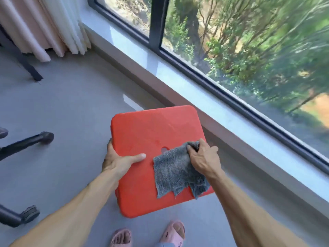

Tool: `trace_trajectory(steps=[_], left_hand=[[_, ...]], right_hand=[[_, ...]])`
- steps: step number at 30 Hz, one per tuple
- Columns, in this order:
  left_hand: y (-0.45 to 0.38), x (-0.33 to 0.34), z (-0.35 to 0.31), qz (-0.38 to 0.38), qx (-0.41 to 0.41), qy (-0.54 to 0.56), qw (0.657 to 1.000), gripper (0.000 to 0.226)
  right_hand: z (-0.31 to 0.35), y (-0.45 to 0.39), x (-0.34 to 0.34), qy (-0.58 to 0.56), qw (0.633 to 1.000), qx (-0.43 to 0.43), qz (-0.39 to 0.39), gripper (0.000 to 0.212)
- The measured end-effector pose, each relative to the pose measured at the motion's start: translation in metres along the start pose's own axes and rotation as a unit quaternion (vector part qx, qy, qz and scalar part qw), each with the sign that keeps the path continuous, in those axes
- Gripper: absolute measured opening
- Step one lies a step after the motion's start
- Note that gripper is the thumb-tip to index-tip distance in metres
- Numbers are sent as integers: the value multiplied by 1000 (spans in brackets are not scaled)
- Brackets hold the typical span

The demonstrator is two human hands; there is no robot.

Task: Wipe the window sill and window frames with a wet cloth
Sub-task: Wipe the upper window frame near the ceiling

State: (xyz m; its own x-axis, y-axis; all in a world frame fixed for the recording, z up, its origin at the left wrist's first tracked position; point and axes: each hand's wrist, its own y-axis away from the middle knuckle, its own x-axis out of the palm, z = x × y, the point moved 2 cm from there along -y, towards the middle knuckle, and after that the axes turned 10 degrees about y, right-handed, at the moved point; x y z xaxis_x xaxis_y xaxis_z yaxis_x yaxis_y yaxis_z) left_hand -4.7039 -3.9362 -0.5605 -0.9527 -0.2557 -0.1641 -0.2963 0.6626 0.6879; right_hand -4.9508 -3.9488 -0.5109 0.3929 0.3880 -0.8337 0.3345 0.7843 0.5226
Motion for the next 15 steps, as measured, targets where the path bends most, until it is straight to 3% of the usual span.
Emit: trace_trajectory(steps=[7, 11, 15], left_hand=[[103, 134, 19, 160, 42, -86, 983, 128], [187, 236, 63, 254, 65, -139, 955, 106], [291, 343, 123, 334, 71, -183, 922, 110]], right_hand=[[-188, 81, -28, -109, 974, 189, -54, 35], [-322, 142, -30, -149, 940, 299, -63, 37], [-470, 203, -33, -185, 904, 376, -86, 39]])
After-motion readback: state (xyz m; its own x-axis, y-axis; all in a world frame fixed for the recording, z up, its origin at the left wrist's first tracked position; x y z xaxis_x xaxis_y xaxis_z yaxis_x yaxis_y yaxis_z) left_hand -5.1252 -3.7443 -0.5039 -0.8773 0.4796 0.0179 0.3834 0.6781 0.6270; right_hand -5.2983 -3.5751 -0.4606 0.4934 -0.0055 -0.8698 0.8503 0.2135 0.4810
